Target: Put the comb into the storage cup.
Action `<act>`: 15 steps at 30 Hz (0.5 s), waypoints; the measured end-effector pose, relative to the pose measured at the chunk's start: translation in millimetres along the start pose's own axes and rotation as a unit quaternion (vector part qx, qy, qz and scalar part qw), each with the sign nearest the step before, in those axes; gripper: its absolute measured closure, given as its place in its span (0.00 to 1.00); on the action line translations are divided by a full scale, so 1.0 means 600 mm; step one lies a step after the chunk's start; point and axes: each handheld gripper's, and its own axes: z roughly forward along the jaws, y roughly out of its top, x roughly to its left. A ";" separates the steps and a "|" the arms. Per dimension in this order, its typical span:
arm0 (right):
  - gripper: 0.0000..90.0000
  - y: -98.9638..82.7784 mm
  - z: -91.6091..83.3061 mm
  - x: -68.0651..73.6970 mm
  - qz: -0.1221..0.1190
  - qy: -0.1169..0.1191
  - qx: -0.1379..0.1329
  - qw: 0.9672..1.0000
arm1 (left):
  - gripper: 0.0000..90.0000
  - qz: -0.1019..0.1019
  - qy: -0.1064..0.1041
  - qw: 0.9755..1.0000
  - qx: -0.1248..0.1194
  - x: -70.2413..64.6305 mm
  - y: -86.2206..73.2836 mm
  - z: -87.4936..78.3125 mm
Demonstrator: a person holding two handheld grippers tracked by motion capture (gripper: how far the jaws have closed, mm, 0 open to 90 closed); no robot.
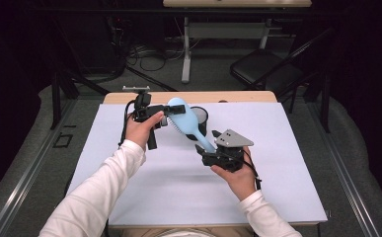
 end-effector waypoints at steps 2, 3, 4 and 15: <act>0.24 0.000 0.000 0.000 0.006 -0.002 0.001 1.000 | 0.56 -0.001 0.000 1.000 0.001 0.000 0.000 0.000; 0.23 0.000 0.000 0.000 0.006 -0.003 0.000 1.000 | 0.56 -0.003 0.000 1.000 0.000 0.000 0.000 0.001; 0.22 0.000 0.000 0.001 0.005 -0.009 0.000 1.000 | 0.56 -0.004 0.001 1.000 -0.001 0.000 0.000 0.001; 0.02 0.004 0.002 0.009 0.004 -0.002 0.006 1.000 | 0.56 0.006 -0.002 1.000 -0.009 0.000 0.001 0.001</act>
